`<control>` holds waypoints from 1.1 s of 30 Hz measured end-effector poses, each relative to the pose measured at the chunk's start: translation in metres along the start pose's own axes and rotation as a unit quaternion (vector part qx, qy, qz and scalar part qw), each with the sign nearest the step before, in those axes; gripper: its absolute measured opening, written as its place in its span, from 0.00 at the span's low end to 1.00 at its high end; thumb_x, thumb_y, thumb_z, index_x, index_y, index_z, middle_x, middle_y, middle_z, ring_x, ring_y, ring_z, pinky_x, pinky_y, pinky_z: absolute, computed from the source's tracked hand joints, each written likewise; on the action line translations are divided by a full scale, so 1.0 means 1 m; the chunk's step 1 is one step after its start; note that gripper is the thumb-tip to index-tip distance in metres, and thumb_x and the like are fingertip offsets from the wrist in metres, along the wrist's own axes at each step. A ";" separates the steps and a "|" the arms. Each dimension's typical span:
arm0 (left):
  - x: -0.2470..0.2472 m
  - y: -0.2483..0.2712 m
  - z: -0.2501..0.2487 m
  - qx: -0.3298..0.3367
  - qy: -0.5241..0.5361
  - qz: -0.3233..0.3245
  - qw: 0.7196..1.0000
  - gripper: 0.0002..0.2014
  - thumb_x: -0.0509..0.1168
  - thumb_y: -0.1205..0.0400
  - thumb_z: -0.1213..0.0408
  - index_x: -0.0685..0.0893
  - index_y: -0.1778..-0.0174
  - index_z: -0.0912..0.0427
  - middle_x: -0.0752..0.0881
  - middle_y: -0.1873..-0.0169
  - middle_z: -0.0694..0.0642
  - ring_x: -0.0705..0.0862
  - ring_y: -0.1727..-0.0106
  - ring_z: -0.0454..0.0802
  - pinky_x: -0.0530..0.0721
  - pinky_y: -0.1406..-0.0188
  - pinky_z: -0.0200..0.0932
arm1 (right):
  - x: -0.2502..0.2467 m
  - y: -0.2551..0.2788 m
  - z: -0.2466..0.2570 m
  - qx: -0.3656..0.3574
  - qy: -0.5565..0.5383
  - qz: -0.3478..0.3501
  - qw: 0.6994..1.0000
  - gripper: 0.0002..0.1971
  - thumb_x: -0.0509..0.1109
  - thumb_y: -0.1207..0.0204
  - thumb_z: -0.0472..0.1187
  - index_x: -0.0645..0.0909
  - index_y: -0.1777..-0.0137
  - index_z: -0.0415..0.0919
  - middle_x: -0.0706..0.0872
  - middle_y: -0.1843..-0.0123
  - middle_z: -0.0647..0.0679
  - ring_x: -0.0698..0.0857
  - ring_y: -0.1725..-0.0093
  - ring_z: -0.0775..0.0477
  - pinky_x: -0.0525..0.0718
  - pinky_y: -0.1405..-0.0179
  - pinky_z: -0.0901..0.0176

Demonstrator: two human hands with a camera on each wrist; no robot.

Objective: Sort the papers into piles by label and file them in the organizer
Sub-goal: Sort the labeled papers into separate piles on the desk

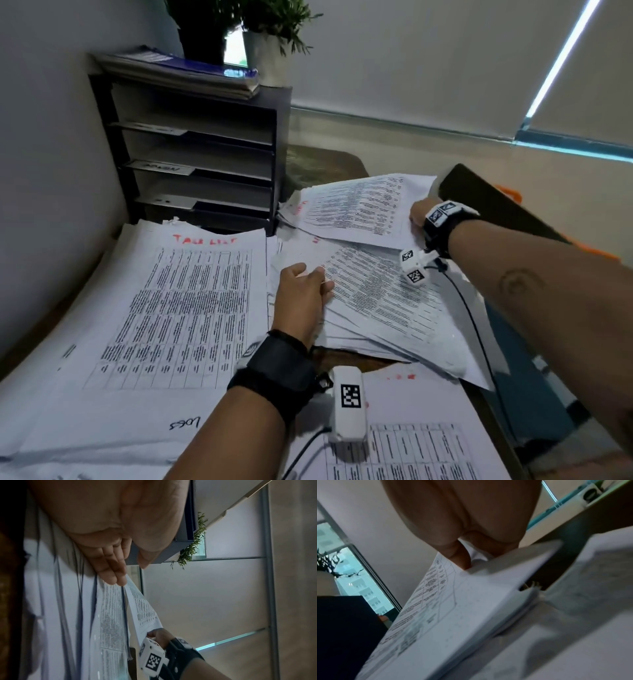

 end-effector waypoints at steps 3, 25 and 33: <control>0.000 -0.003 0.004 0.007 0.004 -0.006 1.000 0.17 0.65 0.14 0.65 0.72 0.30 0.59 0.88 0.48 0.61 0.89 0.53 0.49 0.88 0.54 0.41 | -0.009 -0.015 0.006 -0.009 0.008 -0.036 0.999 0.22 0.80 0.35 0.41 0.81 0.41 0.35 0.80 0.57 0.42 0.87 0.48 0.33 0.86 0.54 0.38; 0.001 0.070 -0.071 0.027 -0.229 0.148 0.962 0.05 0.66 0.14 0.64 0.85 0.46 0.59 0.88 0.55 0.54 0.90 0.55 0.49 0.86 0.53 0.42 | 0.065 0.277 0.036 -0.341 -0.151 0.090 0.923 0.14 0.69 0.19 0.40 0.84 0.35 0.48 0.86 0.43 0.56 0.82 0.46 0.55 0.80 0.46 0.63; -0.032 0.126 -0.060 0.042 -0.691 0.211 0.690 0.10 0.74 0.21 0.52 0.92 0.50 0.52 0.92 0.54 0.52 0.89 0.51 0.50 0.84 0.48 0.44 | 0.095 0.290 0.059 -0.306 -0.088 0.005 0.948 0.18 0.71 0.26 0.46 0.80 0.36 0.48 0.77 0.38 0.48 0.80 0.39 0.43 0.77 0.51 0.55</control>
Point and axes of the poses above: each hand's wrist, its own y-axis away from the middle knuckle, its own x-axis out of the palm, z = x × y, the point moved 3 cm from there along -y, towards the middle knuckle
